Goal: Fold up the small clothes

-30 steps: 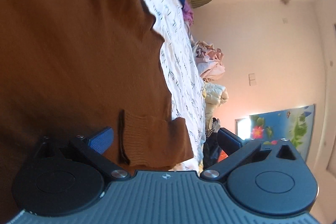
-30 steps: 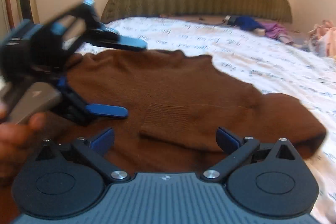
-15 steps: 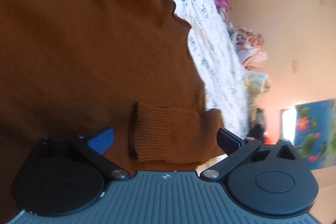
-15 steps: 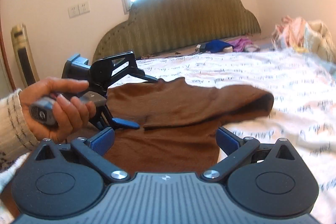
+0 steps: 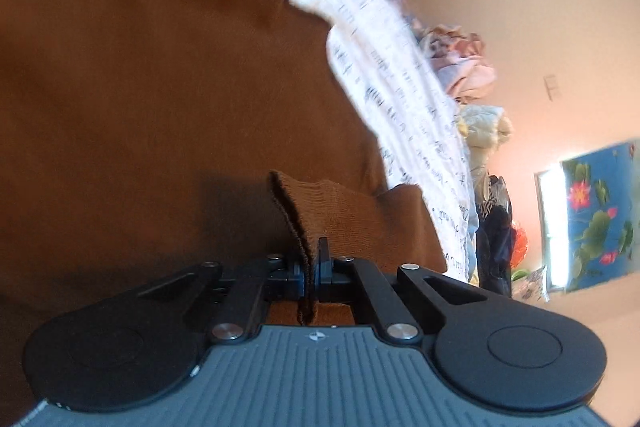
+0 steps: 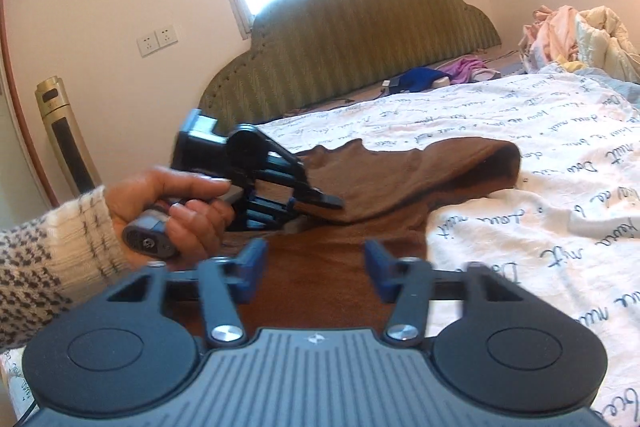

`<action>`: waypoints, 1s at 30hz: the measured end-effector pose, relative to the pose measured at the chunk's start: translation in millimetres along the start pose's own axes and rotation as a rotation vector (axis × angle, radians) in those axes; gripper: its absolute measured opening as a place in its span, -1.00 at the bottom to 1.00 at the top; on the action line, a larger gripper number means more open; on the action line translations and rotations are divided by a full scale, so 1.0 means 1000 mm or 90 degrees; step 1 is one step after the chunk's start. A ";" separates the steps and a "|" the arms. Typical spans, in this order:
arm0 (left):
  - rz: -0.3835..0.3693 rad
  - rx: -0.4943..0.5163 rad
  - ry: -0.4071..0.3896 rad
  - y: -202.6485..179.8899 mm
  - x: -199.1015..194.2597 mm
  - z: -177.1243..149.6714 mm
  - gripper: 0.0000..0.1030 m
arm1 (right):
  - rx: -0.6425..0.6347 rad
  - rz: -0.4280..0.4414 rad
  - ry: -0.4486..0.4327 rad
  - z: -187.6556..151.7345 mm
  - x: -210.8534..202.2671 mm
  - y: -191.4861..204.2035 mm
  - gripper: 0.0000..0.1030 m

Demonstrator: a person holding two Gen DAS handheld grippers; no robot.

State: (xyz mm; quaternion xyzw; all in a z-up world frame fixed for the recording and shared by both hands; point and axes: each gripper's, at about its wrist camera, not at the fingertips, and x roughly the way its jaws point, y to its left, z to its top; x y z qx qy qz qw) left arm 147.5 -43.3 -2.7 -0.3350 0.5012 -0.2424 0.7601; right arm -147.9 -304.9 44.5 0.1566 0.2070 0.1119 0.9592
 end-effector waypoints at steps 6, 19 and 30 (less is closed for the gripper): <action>0.011 0.111 -0.109 -0.008 -0.090 0.038 -0.95 | 0.013 -0.011 -0.004 0.002 -0.007 -0.002 -0.12; 0.184 0.080 -0.152 0.132 -0.153 0.081 -0.91 | 0.046 0.024 0.040 0.026 0.035 -0.003 0.13; 0.135 0.130 -0.229 0.155 -0.163 0.048 -0.72 | 0.175 -0.078 0.117 0.095 0.181 -0.135 0.15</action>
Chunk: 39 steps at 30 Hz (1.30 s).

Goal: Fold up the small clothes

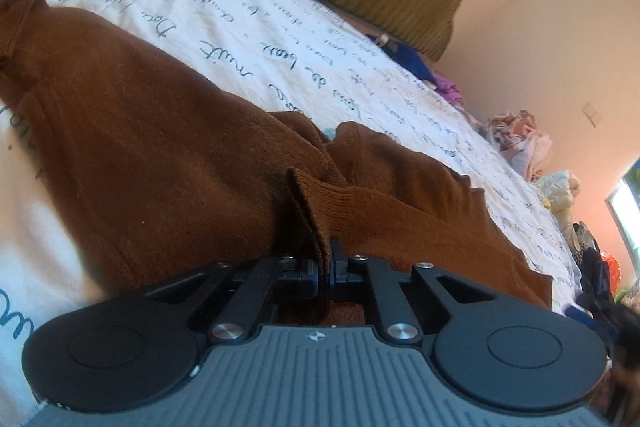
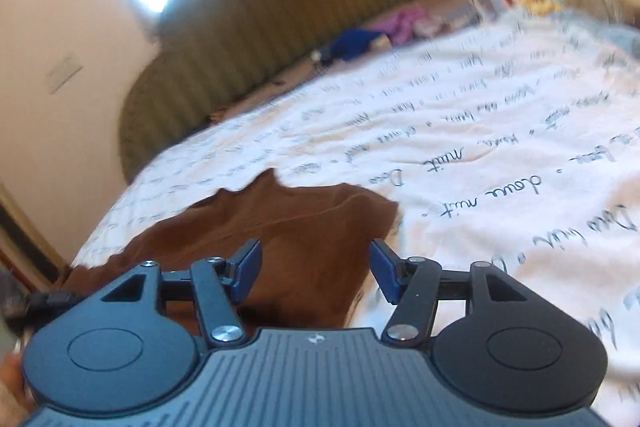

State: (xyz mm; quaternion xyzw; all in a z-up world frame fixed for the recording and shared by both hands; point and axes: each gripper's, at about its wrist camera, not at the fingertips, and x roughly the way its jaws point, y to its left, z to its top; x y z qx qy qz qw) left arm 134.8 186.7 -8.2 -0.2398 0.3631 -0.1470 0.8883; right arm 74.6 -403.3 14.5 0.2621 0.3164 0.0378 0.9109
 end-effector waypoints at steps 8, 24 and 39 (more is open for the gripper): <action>-0.013 -0.020 -0.014 0.006 -0.006 -0.004 -0.71 | -0.051 -0.029 0.050 0.016 0.063 -0.005 -0.87; -0.022 -0.033 -0.013 0.006 -0.002 -0.003 -0.71 | -0.150 0.041 0.007 0.010 0.008 0.040 -0.10; -0.024 -0.038 -0.015 0.006 -0.001 -0.005 -0.71 | -0.335 -0.034 0.051 -0.021 0.001 0.068 -0.56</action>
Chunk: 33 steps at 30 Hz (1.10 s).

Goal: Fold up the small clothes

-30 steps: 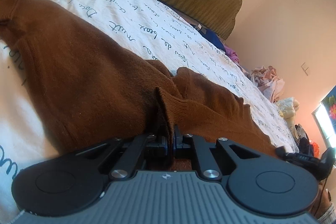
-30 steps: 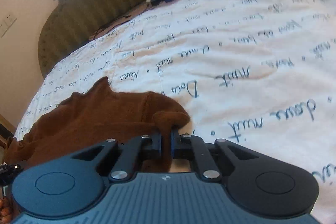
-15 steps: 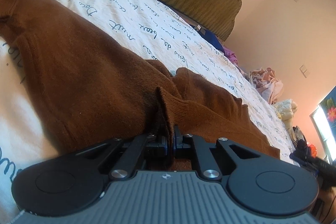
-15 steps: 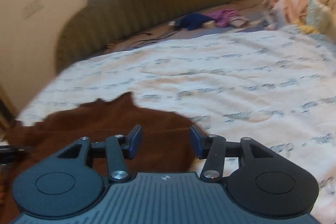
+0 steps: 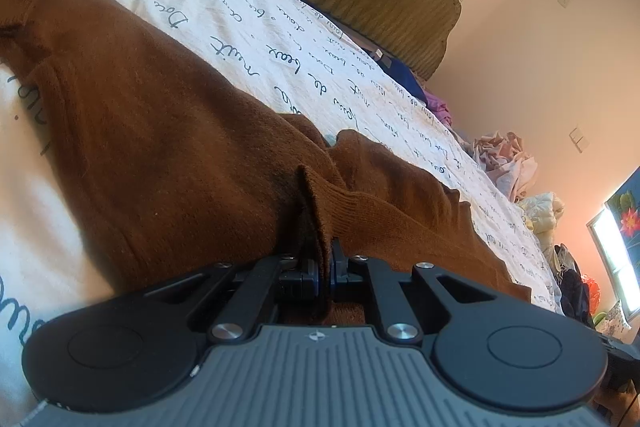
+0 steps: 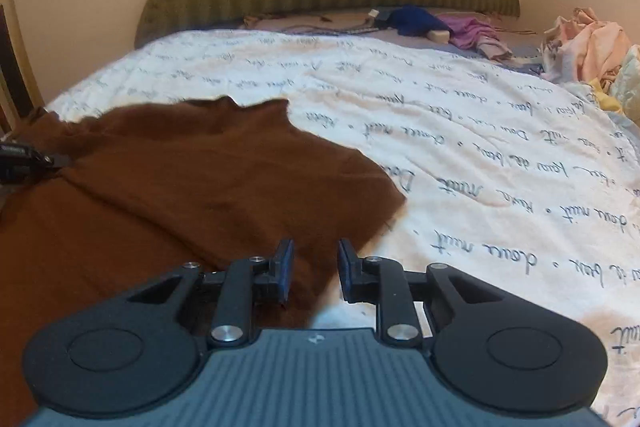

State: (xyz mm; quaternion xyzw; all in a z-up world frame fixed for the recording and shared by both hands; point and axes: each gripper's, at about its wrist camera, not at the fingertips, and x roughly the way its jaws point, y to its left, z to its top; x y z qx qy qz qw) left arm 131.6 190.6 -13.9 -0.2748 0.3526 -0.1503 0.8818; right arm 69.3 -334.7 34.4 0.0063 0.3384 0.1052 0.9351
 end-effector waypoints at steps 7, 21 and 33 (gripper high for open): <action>0.008 0.013 -0.002 -0.003 0.000 -0.001 -0.71 | 0.058 -0.086 0.023 -0.009 0.066 -0.030 -0.56; -0.003 -0.005 -0.001 0.002 0.002 0.001 -0.71 | 0.094 -0.144 0.029 0.001 0.065 -0.031 0.68; -0.035 -0.048 0.001 0.015 0.002 0.003 -0.71 | 0.080 -0.113 -0.010 -0.008 0.045 0.040 0.87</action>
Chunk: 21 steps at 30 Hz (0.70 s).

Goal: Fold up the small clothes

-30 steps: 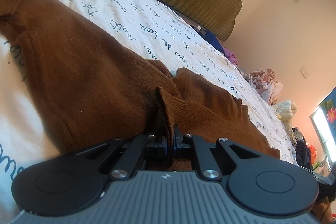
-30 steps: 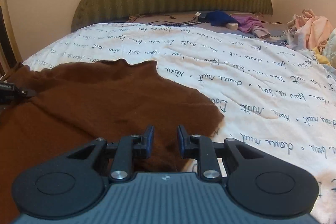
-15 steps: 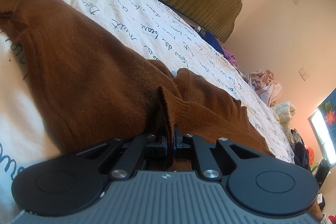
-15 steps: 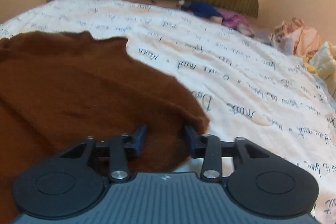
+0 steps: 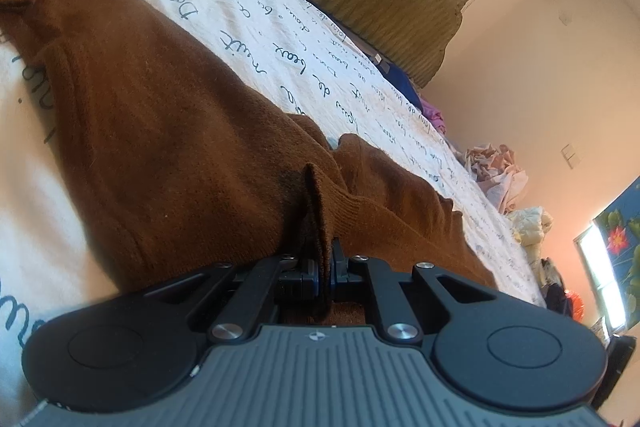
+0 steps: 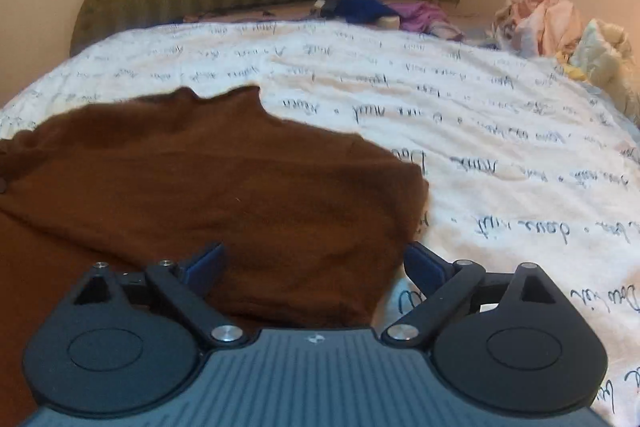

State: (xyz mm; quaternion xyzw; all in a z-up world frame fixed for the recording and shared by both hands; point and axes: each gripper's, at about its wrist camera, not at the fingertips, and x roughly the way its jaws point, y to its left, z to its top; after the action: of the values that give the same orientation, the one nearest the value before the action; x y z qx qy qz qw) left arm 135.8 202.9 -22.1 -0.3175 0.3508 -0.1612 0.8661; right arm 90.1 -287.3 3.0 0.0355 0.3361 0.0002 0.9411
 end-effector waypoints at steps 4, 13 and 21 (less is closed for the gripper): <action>-0.062 -0.068 -0.005 0.018 -0.008 0.002 -0.72 | 0.089 0.129 -0.059 -0.002 -0.022 0.041 0.90; -0.078 -0.055 -0.147 0.031 -0.108 0.007 1.00 | 0.123 0.437 -0.001 0.013 -0.003 0.133 0.90; -0.152 -0.156 -0.306 0.131 -0.171 0.004 0.99 | 0.258 0.669 0.119 0.044 0.049 0.212 0.90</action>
State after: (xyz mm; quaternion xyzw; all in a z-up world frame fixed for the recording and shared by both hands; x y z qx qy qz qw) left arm 26.0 388.2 -19.7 -0.4878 0.1122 -0.1389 0.8545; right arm 161.0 -77.2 20.7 0.3776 0.3483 0.4066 0.7555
